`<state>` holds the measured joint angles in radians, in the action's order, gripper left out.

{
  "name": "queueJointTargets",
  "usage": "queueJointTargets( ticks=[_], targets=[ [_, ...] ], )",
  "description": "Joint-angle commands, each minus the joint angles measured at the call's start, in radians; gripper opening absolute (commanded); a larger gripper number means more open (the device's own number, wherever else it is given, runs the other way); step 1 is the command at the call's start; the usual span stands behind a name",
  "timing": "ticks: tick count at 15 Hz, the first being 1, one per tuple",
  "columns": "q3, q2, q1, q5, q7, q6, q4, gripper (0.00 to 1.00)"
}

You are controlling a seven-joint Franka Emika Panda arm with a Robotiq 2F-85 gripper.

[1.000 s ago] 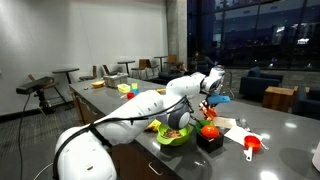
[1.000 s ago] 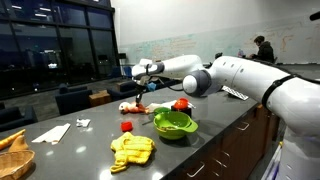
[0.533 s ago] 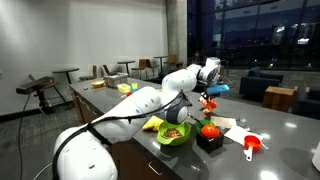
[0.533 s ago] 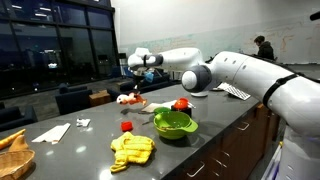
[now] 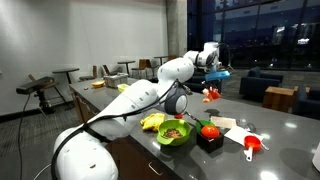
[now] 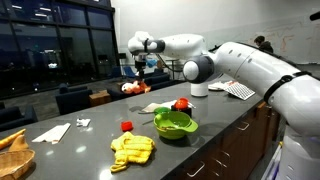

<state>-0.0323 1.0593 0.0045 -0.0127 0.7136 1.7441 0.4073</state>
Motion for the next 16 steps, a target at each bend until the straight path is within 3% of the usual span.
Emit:
queueJointTargets(
  ticks=[1, 5, 9, 16],
  targets=[
    [0.052, -0.100, -0.018, 0.025, -0.137, -0.154, 0.006, 0.04],
    [0.082, -0.158, -0.069, 0.042, -0.282, -0.326, -0.067, 0.04],
    [0.097, -0.256, -0.133, 0.055, -0.404, -0.413, -0.027, 0.04],
    [0.093, -0.308, -0.234, 0.022, -0.582, -0.564, -0.008, 0.04]
  ],
)
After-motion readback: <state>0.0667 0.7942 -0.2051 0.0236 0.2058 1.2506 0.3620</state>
